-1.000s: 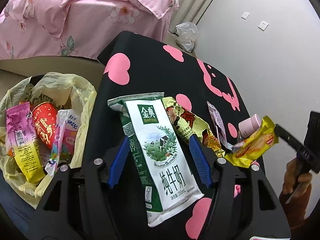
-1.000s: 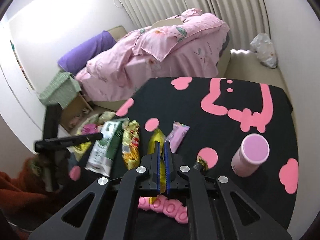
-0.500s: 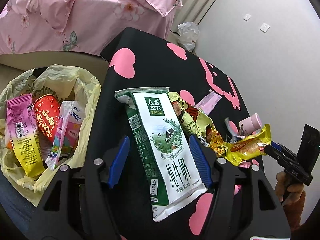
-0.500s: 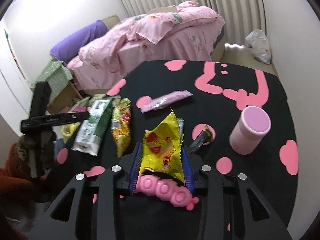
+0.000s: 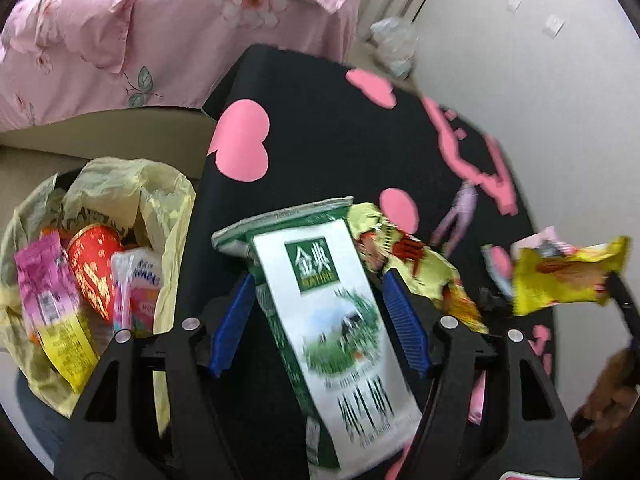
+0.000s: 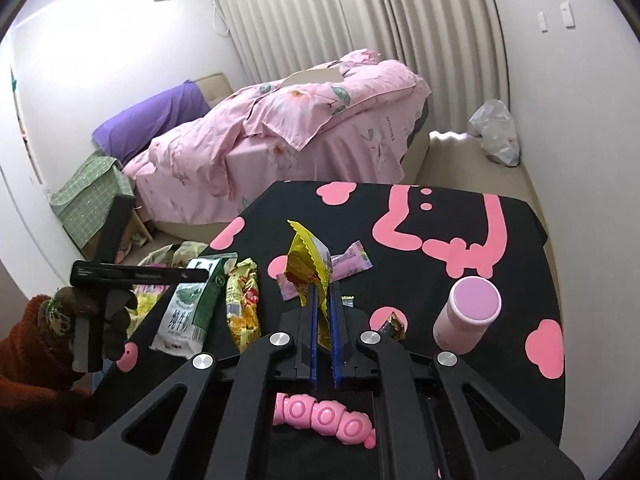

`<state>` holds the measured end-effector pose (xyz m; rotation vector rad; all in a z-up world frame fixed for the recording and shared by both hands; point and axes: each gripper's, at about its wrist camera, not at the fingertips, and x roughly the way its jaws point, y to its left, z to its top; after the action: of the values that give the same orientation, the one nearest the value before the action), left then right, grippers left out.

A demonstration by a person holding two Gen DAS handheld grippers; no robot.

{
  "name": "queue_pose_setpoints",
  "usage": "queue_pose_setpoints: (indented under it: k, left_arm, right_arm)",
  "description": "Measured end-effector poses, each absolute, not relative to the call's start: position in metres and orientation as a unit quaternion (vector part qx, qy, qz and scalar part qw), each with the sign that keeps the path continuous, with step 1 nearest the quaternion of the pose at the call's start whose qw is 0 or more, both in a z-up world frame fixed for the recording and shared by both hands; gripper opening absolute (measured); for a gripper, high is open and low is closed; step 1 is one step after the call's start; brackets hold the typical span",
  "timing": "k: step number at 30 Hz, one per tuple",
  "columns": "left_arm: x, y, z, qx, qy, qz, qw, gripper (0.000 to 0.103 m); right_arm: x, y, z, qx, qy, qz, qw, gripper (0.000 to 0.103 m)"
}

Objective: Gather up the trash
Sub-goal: 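Carry the milk carton with the left gripper while the right carries the yellow packet to the bag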

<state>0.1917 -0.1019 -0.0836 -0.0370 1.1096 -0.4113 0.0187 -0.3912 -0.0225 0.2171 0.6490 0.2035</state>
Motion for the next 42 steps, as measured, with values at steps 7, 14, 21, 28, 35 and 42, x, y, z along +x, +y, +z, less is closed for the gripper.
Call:
queue_pose_setpoints:
  k: [7, 14, 21, 28, 35, 42]
  left_arm:
    - [0.190, -0.096, -0.069, -0.027, 0.498, -0.197, 0.844, 0.051]
    - [0.139, -0.053, -0.003, -0.058, 0.357, -0.231, 0.903, 0.051]
    - [0.120, -0.005, 0.031, -0.086, 0.280, -0.219, 0.931, 0.051]
    - [0.121, 0.072, 0.052, -0.101, 0.201, -0.130, 0.966, 0.051]
    - [0.138, 0.121, -0.008, -0.139, 0.191, -0.079, 0.968, 0.051]
    - [0.163, 0.131, -0.090, -0.163, 0.325, -0.080, 0.928, 0.051]
  right_arm:
    - [0.021, -0.383, -0.019, 0.098, 0.310, 0.101, 0.940, 0.008]
    - [0.024, -0.374, -0.004, 0.098, 0.293, 0.109, 0.945, 0.008]
    - [0.033, -0.336, 0.027, 0.070, 0.262, 0.138, 0.952, 0.008]
    - [0.071, -0.283, 0.046, 0.054, 0.252, 0.200, 0.945, 0.008]
    - [0.117, -0.220, 0.037, 0.042, 0.270, 0.254, 0.928, 0.008]
    - [0.160, -0.162, 0.014, -0.001, 0.321, 0.297, 0.899, 0.008]
